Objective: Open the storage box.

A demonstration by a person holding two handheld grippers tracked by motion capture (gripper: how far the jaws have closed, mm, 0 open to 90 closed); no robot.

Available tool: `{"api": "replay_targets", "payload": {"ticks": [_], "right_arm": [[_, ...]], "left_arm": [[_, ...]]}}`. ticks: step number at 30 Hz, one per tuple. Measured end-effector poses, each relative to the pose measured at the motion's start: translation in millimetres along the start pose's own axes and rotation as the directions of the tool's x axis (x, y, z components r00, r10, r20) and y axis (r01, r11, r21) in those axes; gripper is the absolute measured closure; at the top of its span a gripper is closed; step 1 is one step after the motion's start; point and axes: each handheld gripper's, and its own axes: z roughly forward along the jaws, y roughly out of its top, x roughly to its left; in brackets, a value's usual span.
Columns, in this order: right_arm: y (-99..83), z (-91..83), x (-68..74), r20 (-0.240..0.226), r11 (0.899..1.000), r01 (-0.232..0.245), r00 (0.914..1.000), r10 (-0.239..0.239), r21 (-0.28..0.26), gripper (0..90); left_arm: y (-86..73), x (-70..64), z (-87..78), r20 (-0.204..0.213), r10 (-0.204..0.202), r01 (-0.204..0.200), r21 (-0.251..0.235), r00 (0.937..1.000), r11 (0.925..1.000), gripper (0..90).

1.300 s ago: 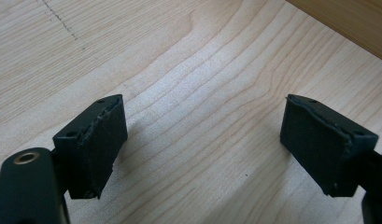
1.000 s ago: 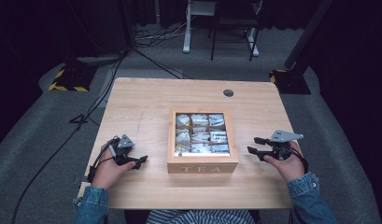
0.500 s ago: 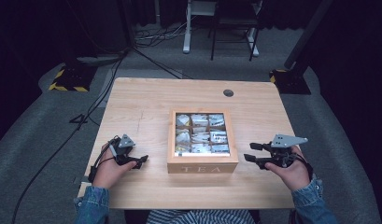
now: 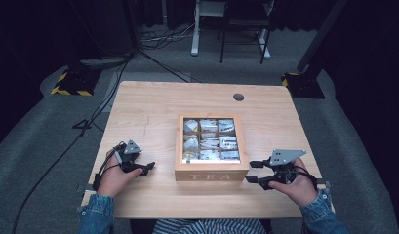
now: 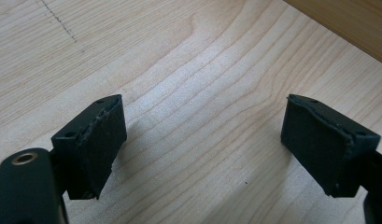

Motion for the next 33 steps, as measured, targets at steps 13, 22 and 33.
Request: {"api": "replay_targets", "payload": {"ticks": [13,22,33], "right_arm": [[-4.8,12.5,-0.8,0.118,1.0,0.031,0.9925,-0.031,0.0,48.4],[-7.1,18.9,-1.2,0.112,1.0,0.018,0.9936,-0.019,0.009,49.9],[-3.3,15.1,4.8,0.173,0.997,0.07,0.9825,-0.071,0.012,50.1]], "left_arm": [[0.6,-0.2,1.1,-0.003,0.0,0.0,-0.006,1.0,1.0,15.0],[0.7,-0.1,1.0,-0.003,-0.001,0.001,-0.004,1.0,1.0,15.0],[0.6,-0.4,1.2,-0.001,-0.007,0.007,-0.006,1.0,1.0,15.0]]}}
